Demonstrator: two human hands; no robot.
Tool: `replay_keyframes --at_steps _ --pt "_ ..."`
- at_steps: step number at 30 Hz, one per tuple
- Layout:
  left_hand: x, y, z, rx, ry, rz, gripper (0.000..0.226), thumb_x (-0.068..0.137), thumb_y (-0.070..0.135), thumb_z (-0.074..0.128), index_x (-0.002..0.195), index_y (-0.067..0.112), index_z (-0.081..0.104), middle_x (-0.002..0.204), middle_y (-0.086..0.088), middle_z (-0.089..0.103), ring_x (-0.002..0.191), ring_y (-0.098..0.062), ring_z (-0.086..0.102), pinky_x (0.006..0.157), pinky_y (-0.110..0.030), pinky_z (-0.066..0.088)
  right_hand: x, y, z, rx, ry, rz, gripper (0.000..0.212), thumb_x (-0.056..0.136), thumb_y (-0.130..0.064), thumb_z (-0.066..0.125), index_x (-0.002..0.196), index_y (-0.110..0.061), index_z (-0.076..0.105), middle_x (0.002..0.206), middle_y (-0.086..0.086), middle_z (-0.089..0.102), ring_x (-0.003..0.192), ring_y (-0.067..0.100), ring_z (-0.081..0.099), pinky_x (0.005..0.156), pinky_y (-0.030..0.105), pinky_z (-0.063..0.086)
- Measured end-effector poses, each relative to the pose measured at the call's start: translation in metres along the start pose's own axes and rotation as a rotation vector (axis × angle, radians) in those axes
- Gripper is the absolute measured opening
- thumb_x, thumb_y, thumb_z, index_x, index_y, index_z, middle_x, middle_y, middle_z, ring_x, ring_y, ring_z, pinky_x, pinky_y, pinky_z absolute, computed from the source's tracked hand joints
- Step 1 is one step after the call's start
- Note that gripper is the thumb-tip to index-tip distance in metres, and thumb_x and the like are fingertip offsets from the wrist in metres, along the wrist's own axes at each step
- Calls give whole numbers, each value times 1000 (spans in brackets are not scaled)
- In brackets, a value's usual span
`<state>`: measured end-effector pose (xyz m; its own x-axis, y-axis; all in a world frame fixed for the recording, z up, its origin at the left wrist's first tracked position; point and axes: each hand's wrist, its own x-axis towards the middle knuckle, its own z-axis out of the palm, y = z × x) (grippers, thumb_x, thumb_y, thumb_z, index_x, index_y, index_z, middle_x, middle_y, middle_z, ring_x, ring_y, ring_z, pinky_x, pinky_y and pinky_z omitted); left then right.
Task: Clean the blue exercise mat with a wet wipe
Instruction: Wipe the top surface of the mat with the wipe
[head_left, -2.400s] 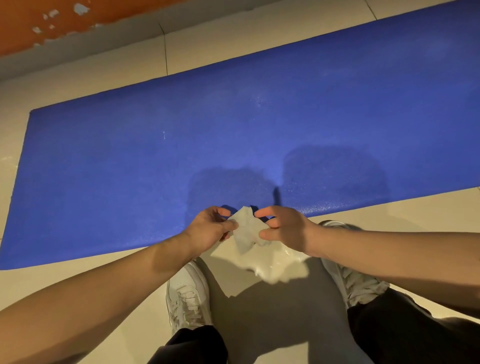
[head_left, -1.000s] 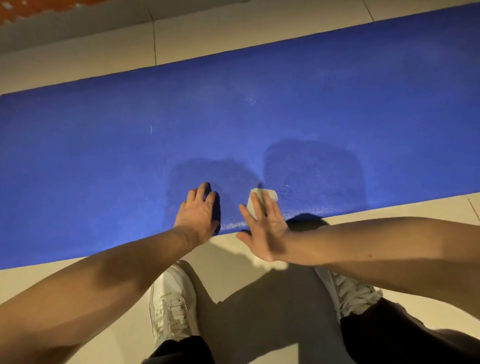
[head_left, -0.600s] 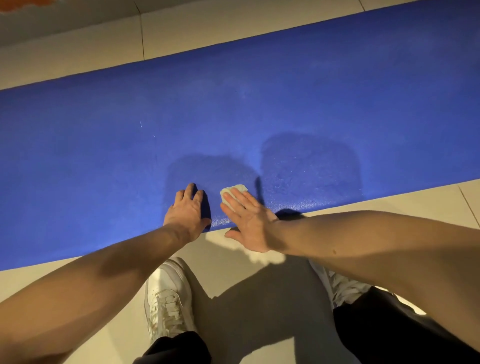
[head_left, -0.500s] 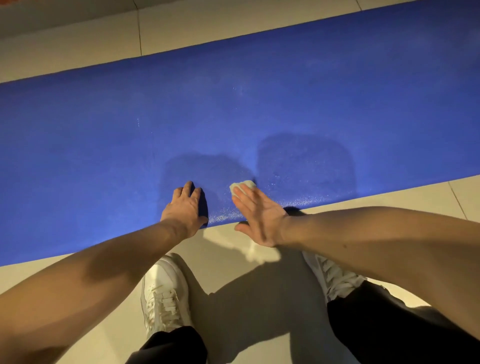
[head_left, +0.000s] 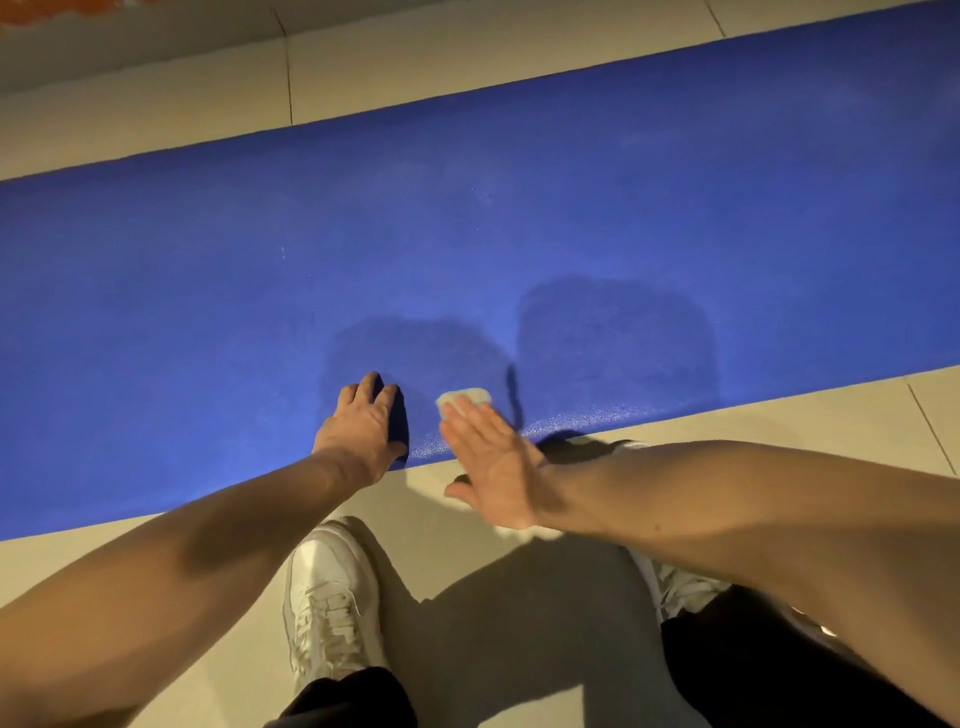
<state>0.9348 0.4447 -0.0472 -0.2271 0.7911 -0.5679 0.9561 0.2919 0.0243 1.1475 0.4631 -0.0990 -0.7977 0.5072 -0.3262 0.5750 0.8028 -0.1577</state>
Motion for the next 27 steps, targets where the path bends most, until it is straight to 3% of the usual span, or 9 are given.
replay_keyframes --at_steps 6,9,12,14,17,18,20,23,27 --pt "7 -9 -6 -41 10 -50 85 90 37 70 157 19 20 161 0 11 144 -27 15 104 -48 46 12 43 -16 -139 -41 -112 76 100 -62 3 161 -17 -9 167 5 -21 151 38 -25 123 52 -8" --pt "11 -17 -8 -56 15 -66 87 90 38 70 157 19 18 162 0 9 145 -28 14 109 -49 43 6 82 -26 10 -59 127 78 104 -58 20 160 -16 -13 166 4 -25 151 30 -27 124 46 -10" --pt "14 -21 -8 -57 20 -72 87 91 39 70 158 18 17 163 -1 10 144 -28 16 110 -49 42 7 96 -24 30 -50 365 78 102 -62 12 158 -18 -20 164 4 -30 149 35 -30 123 50 -12" --pt "15 -22 -8 -61 16 -75 88 91 39 69 158 19 16 163 -1 9 144 -28 16 110 -49 42 14 83 -21 139 -53 408 82 101 -64 15 156 -15 -22 163 8 -33 147 39 -33 122 52 -14" --pt "17 -24 -7 -58 7 -76 88 92 40 68 159 20 14 164 0 7 145 -28 14 110 -49 42 23 39 -17 280 31 164 88 101 -57 43 161 -15 -5 168 12 -16 153 36 -18 125 45 -10" --pt "18 -24 -7 -61 10 -76 88 92 40 68 159 20 15 164 0 7 146 -28 14 110 -49 42 24 22 -13 199 43 36 86 100 -57 44 161 -16 -1 169 12 -9 155 34 -13 125 45 -7" --pt "19 -25 -9 -65 14 -83 86 92 40 67 159 20 15 164 0 6 146 -28 13 110 -49 42 25 -3 -8 -13 -19 -146 79 103 -63 25 158 -17 -8 167 10 -17 152 32 -23 124 48 -10" --pt "23 -26 -12 -72 19 -85 85 93 39 66 159 20 16 164 0 7 146 -27 12 109 -48 43 37 7 -13 -79 -43 -163 77 103 -63 15 160 -19 -11 166 2 -24 149 30 -32 123 47 -15" --pt "28 -28 -15 -93 18 -79 85 93 39 66 159 20 15 165 1 7 146 -27 12 111 -48 41 44 71 -31 34 -7 27 87 102 -56 36 160 -12 -10 169 5 -13 155 28 -15 125 44 -8"
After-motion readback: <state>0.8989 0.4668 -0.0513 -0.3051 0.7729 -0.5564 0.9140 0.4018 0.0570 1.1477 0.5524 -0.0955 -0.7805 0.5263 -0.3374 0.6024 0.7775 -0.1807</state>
